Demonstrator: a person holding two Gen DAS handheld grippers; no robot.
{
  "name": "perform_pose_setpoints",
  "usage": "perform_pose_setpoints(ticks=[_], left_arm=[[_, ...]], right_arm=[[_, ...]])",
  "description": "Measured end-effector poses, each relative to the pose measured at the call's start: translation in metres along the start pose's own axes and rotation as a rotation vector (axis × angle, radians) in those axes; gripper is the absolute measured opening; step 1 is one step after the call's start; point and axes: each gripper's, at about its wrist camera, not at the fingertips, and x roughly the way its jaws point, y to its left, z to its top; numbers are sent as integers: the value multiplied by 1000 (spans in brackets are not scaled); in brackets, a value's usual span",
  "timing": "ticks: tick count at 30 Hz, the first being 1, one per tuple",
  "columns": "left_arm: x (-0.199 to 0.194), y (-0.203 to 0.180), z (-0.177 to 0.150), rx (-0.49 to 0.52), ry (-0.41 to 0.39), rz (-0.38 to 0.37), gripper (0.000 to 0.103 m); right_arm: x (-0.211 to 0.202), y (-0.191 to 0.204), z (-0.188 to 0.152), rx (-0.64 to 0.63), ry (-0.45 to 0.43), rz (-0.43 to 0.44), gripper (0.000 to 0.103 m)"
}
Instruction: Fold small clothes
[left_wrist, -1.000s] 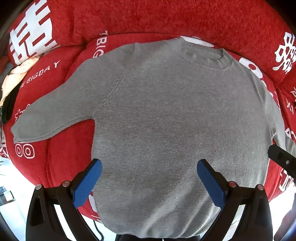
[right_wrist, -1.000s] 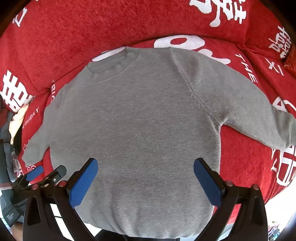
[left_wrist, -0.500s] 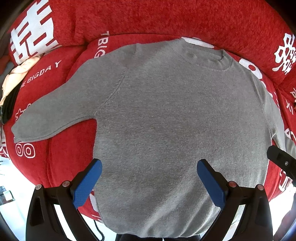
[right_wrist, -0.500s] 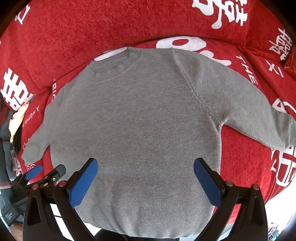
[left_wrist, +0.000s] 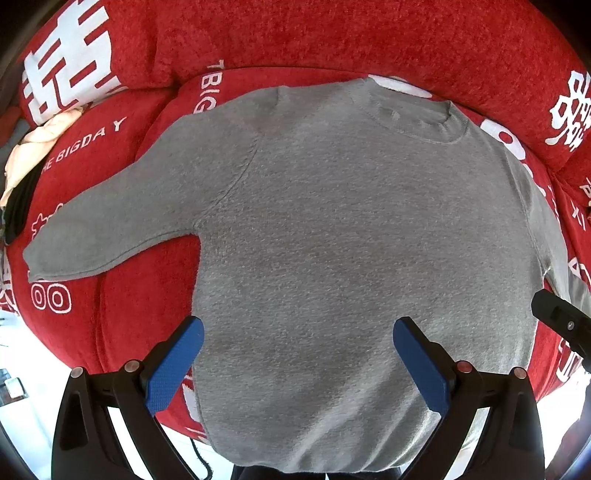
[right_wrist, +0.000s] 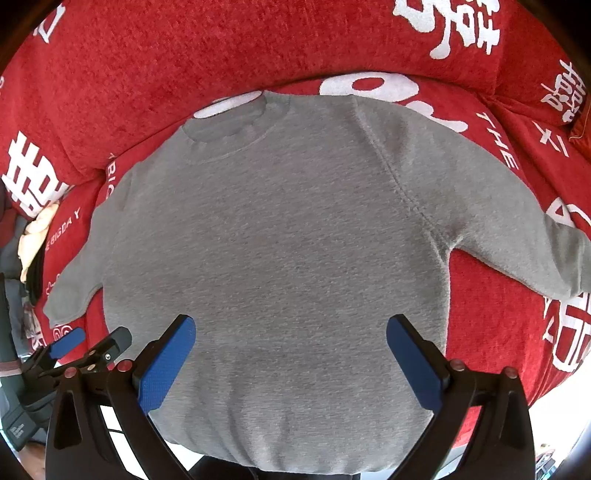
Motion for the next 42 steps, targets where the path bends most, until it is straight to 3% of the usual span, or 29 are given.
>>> perform_pose_setpoints(ticks=[4,16,23,25,32,37,42], left_arm=[[1,2,0,-2,5,0,103],[7,11,3,-21,18,-112,103],[5,16,3,-26,-37,-99,103],[5,18,3,-30,-41,-98,103],[5,24,4,-40,-31,-98,103],[5,36,2,-77,-32,-161,103],[11,88,2,-221,-41,-264,103]], right_arm=[[0,1,0,-2,-7,2,103],[2,4,0,-7,7,-25,103],[0,9,2,-21,-2,-52,103],[0,10,2,-20,2,-18,103],[1,19,3,-38,-12,-31,103],[2,24,1,-49,-29,-28,103],[3,38,0,-81,-32,-5,103]])
